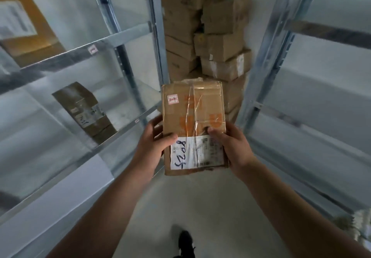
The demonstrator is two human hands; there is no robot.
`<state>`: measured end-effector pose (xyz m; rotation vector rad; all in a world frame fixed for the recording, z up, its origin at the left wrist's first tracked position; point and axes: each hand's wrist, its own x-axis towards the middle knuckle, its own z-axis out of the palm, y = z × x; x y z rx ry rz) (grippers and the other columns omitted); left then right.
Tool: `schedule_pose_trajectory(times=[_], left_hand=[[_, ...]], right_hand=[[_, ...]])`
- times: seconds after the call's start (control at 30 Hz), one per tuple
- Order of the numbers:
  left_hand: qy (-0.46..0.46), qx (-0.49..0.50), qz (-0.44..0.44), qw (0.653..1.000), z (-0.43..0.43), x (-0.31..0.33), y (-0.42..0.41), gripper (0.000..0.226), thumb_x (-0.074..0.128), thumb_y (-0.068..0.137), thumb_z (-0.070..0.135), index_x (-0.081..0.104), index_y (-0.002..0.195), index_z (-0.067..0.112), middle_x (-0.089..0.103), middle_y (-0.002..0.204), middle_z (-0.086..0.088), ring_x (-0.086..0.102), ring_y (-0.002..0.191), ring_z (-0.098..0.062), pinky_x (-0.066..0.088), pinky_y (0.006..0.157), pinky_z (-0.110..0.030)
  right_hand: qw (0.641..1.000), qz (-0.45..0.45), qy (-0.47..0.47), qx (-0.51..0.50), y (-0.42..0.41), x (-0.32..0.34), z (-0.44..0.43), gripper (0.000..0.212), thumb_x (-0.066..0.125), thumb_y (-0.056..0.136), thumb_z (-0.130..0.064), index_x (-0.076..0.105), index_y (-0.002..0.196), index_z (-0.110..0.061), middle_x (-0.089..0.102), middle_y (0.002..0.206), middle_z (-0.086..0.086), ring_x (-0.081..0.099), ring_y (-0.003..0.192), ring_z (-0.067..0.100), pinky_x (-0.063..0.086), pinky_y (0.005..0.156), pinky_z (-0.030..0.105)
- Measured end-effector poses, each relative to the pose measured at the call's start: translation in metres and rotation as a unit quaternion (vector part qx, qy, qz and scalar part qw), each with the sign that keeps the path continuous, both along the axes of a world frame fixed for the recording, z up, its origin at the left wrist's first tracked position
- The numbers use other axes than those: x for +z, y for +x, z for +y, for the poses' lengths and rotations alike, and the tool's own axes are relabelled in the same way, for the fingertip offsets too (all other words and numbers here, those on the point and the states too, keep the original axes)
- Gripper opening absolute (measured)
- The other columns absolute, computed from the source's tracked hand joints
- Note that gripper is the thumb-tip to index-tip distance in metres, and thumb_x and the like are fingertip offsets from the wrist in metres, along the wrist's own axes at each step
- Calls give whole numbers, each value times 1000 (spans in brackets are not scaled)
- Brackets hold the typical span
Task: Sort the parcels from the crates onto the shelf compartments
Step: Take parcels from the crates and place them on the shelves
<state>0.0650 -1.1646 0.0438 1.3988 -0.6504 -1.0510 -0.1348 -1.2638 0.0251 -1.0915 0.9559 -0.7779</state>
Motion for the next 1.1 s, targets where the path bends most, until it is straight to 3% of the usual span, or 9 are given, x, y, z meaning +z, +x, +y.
schedule_pose_trajectory(times=[0.17, 0.27, 0.4, 0.5, 0.6, 0.73, 0.87, 0.97, 1.1], left_hand=[[-19, 64, 1, 998, -28, -12, 41, 62, 72, 89, -5, 55, 142, 24, 76, 125, -1, 74, 115, -26, 60, 94, -45], [-27, 88, -18, 996, -41, -18, 67, 69, 74, 89, -2, 50, 148, 25, 73, 131, -3, 72, 118, -28, 59, 99, -50], [-12, 124, -26, 992, -52, -26, 92, 87, 75, 92, 6, 33, 160, 41, 69, 138, 3, 70, 123, -24, 56, 103, -55], [-4, 150, -38, 988, -54, -27, 100, 84, 79, 88, 17, 39, 155, 49, 67, 140, 5, 67, 126, -26, 56, 103, -57], [-3, 178, -41, 983, -61, -27, 108, 83, 78, 81, 20, 45, 153, 42, 69, 138, 5, 67, 126, -24, 57, 102, -57], [-6, 231, -23, 973, -80, -31, 110, 73, 74, 92, 5, 46, 153, 35, 70, 137, 4, 68, 125, -23, 58, 101, -56], [5, 295, -13, 955, -106, -39, 101, 82, 82, 87, 15, 42, 154, 39, 67, 139, 2, 67, 127, -28, 63, 92, -53], [30, 327, -27, 944, -124, -47, 95, 95, 90, 79, 13, 40, 154, 41, 65, 140, 5, 64, 130, -28, 66, 81, -47], [47, 341, -59, 937, -144, -58, 93, 109, 97, 67, 26, 36, 156, 43, 64, 142, 11, 61, 134, -21, 65, 84, -54]], right_hand=[[997, -13, 1, 71, 57, -11, -53, 55, 82, 88, -31, 62, 139, -20, 79, 117, 8, 77, 107, 35, 57, 98, 65], [994, -15, 2, 110, 86, -10, -77, 43, 74, 97, -21, 62, 138, -20, 80, 116, 7, 79, 104, 32, 61, 94, 59], [985, -25, -8, 172, 118, -8, -106, 33, 69, 101, -16, 65, 133, -22, 79, 119, 8, 78, 106, 33, 63, 89, 54], [977, -19, -9, 212, 143, -10, -127, 35, 70, 100, -14, 64, 134, -22, 79, 118, 8, 78, 104, 34, 64, 84, 50], [969, 6, -30, 246, 167, -12, -145, 33, 71, 99, -20, 65, 132, -23, 80, 113, 4, 79, 100, 29, 65, 83, 49], [949, 41, -80, 301, 189, -16, -176, 17, 70, 101, -26, 66, 113, -36, 80, 97, -4, 80, 87, 18, 65, 75, 40], [930, 24, -59, 362, 205, -28, -211, 24, 69, 101, -17, 62, 124, -21, 81, 94, -2, 80, 87, 18, 62, 68, 29], [920, 23, -58, 386, 214, -41, -233, 31, 69, 100, -19, 60, 131, -20, 81, 99, -2, 80, 91, 22, 64, 70, 33], [908, 25, -62, 413, 223, -54, -259, 32, 72, 99, -21, 62, 129, -22, 81, 105, 2, 80, 96, 27, 65, 76, 42]])
